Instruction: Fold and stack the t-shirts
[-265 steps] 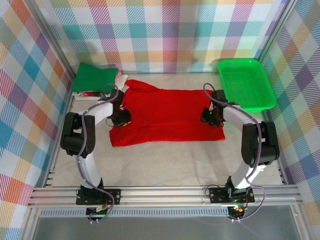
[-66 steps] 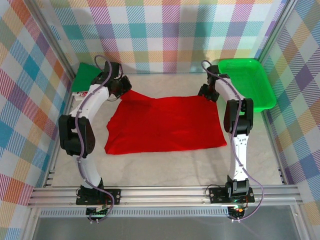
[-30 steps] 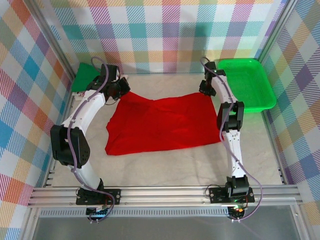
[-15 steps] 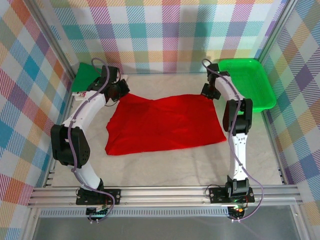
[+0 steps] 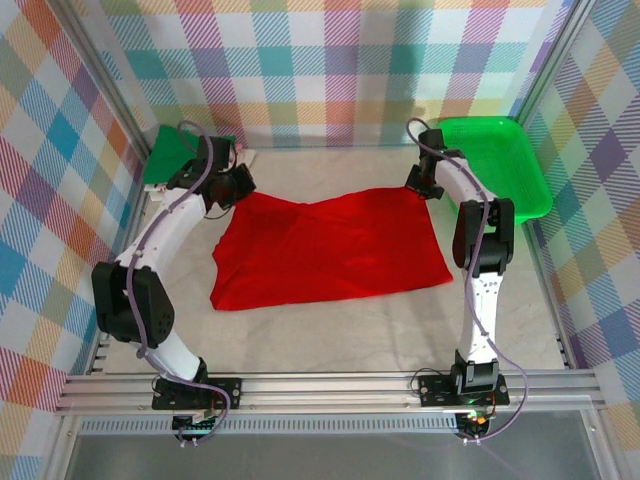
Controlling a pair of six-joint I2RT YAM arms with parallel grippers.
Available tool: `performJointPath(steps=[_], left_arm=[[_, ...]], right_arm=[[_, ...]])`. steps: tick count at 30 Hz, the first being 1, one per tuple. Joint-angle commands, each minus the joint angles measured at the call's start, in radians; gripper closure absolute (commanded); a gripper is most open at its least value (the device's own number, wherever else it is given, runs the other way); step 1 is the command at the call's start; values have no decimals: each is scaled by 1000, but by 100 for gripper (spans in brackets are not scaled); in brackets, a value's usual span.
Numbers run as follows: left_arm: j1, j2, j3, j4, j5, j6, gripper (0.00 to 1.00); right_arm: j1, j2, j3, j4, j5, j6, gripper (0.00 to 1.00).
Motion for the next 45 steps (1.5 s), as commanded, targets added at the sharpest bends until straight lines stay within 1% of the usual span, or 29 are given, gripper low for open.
performJointPath(steps=[1,4,9,14,16,24,27,35,43,44,45], left_arm=[[-9,-66,-32,-72,17,16,100],[-14,-96,-62,-114,18,13,100],[-20,-153,-145,-137,30,-12,100],[-35,-173,-231,-132,62,-42,100],[-45,-180,-253,-148,57,-47,100],[-48,-243,-310,-219,6,-44,100],[-48,-251,-316,-232,24,-47,100],[-52,-270,-310,-304,31,-43,100],[-82,-303,-397,-302,95,-96,100],[-92,-313,-402,-308,104,-99,97],[-110,-331,-410,-312,120,-105,90]], right_arm=[[-6,-98,-74,95,-14,-13,100],[-6,-148,-145,140,-28,-25,100],[-7,-237,-262,205,-26,-40,100],[-7,-262,-339,238,-57,-35,100],[-6,-280,-376,255,-56,-32,100],[-7,-356,-471,252,-33,-57,100],[-8,-364,-489,239,-28,-56,100],[-9,-385,-513,214,-22,-59,100],[-10,-394,-604,194,1,-33,100],[-10,-394,-610,187,2,-33,98],[-9,-397,-614,176,1,-29,91]])
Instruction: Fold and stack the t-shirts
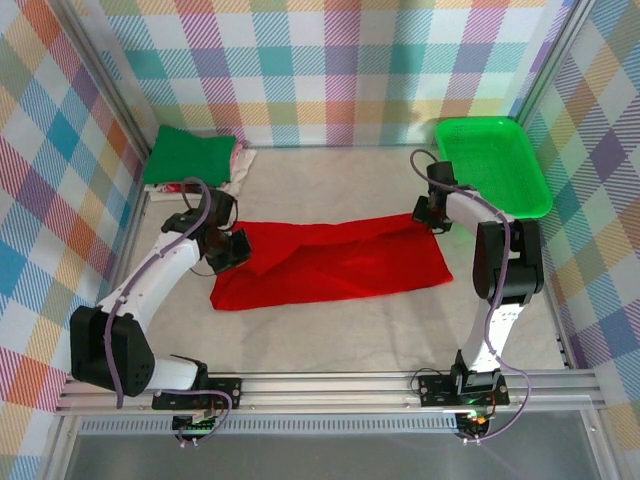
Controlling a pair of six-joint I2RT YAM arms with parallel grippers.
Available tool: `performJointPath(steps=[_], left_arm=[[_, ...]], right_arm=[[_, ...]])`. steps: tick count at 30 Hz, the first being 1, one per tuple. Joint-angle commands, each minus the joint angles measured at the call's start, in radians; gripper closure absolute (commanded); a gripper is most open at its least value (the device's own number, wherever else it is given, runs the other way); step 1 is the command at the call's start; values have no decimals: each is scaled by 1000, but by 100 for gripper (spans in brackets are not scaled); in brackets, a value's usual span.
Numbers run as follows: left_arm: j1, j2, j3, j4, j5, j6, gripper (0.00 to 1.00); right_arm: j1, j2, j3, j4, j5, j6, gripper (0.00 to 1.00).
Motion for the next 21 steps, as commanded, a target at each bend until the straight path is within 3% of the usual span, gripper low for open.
performJointPath(steps=[1,2,4,7,10,18,21], left_arm=[[-53,-75,-26,-39,67,-30,80],[-66,-92,-31,-52,73,-39,71],[-72,-133,-26,-109,72,-37,68],[-72,-217,-21,-136,45,-25,68],[-66,-235,-36,-53,35,-18,69],[-4,130,25,258,-18,54,79],[1,270,87,335,-48,57,77]], right_arm=[[-9,-49,-21,-50,29,9,83],[-9,-57,-26,-64,39,17,76],[-9,-86,-34,-99,57,18,66],[-8,-138,-37,-146,73,11,64],[-6,-186,-24,-166,50,0,64],[115,-123,76,-137,-76,-56,66],[132,-63,107,-135,-77,-56,68]])
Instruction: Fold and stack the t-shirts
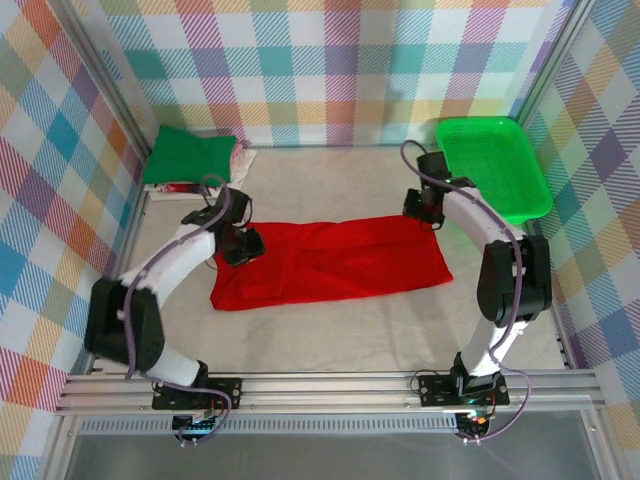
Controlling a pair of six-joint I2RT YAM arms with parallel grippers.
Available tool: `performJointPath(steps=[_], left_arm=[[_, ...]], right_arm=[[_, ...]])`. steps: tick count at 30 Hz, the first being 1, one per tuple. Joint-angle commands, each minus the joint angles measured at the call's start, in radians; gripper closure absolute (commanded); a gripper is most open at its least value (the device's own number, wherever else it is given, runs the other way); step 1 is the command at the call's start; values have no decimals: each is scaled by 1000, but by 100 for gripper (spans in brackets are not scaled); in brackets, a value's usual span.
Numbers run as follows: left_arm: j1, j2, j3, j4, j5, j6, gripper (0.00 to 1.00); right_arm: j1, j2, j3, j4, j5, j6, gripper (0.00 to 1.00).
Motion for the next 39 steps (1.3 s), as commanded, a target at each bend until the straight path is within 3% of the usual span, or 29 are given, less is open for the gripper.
performJointPath(steps=[1,7,13,21,25,28,39], left_arm=[[18,112,97,133,-41,28,77],[32,323,173,141,-81,19,83],[44,405,145,164,-103,-4,83],[45,490,278,122,-171,63,83],[36,592,465,77,-155,126,91],[12,679,621,45,-171,156,91],[-103,1066,1299,-74,3,240,89]], right_arm=[[14,80,44,-9,-42,-23,68],[22,228,154,-56,-40,-58,70],[22,374,235,-119,-26,-96,72],[23,296,21,-88,-62,-84,73],[42,178,-145,-77,-80,-48,73],[82,114,-234,-112,-99,-13,73],[405,-202,-491,-155,-265,214,73]])
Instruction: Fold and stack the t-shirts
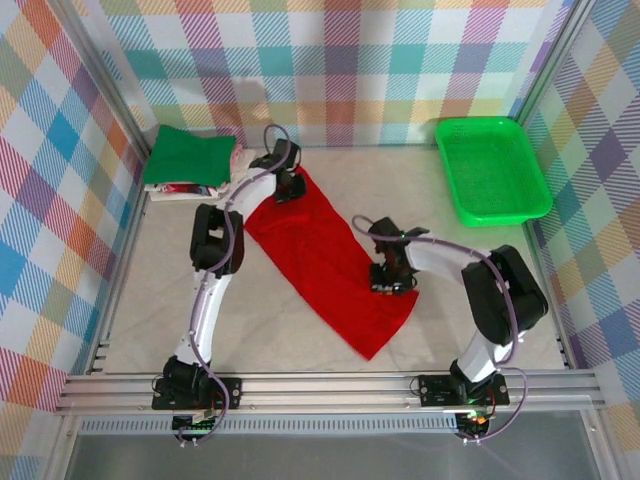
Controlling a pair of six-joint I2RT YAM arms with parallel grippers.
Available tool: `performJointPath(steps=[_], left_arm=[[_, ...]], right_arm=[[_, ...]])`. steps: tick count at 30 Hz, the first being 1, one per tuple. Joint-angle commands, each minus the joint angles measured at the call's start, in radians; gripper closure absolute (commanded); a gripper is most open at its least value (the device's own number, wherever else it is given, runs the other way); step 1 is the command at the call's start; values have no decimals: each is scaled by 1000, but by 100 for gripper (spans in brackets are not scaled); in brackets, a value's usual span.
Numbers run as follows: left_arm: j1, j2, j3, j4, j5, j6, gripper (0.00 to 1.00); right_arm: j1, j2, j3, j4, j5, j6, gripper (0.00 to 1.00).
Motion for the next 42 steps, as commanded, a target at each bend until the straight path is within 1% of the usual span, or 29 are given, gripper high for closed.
performJointPath(steps=[1,3,5,6,7,9,10,12,14,17,19,21,24,26,28,32,34,36,38,40,42], left_arm=[[-47,74,157,-54,98,46,89],[-58,108,230,-38,146,47,88],[-59,108,259,-8,168,45,83],[-58,96,260,0,165,49,81],[-57,77,259,-2,149,56,81],[-50,31,249,-24,99,68,80],[-46,-5,225,-31,67,68,79],[-36,-103,108,-1,3,42,79],[-16,-218,-84,76,-47,-32,78],[11,-354,-359,187,-91,-148,77],[24,-403,-498,244,-130,-193,77],[39,-409,-559,238,-151,-229,77],[64,-381,-586,227,-151,-253,78],[77,-334,-557,211,-144,-261,78],[92,-252,-461,160,-113,-264,78],[94,-90,-236,54,-74,-255,82],[93,-25,-153,56,-39,-253,82],[85,35,-64,85,39,-214,83],[62,121,98,61,93,-150,85],[32,224,318,-3,182,-93,85],[8,284,450,-27,245,-70,85]], right_arm=[[50,-116,-51,-73,-112,112,71],[50,-222,-66,-37,-69,142,67],[35,-306,-54,-1,0,138,64],[18,-323,-46,14,14,137,65],[-11,-328,-36,40,3,130,64],[-84,-296,-10,97,-59,115,64],[-115,-262,12,124,-83,105,65],[-147,-165,96,146,-101,62,66],[-148,-38,233,138,-102,-23,68],[-147,160,466,68,-94,-120,71],[-147,273,589,63,-100,-175,74],[-147,396,729,39,-98,-204,79],[-147,572,936,4,-117,-239,89],[-147,656,1041,-14,-89,-231,91],[-150,698,1080,15,-50,-190,93],[-158,704,1095,74,-56,-120,94],[-161,687,1084,88,-40,-99,94],[-168,671,1072,96,-40,-83,95],[-180,649,1051,96,-45,-63,95],[-197,608,991,124,-48,-33,95],[-208,550,911,176,-49,-13,95]])
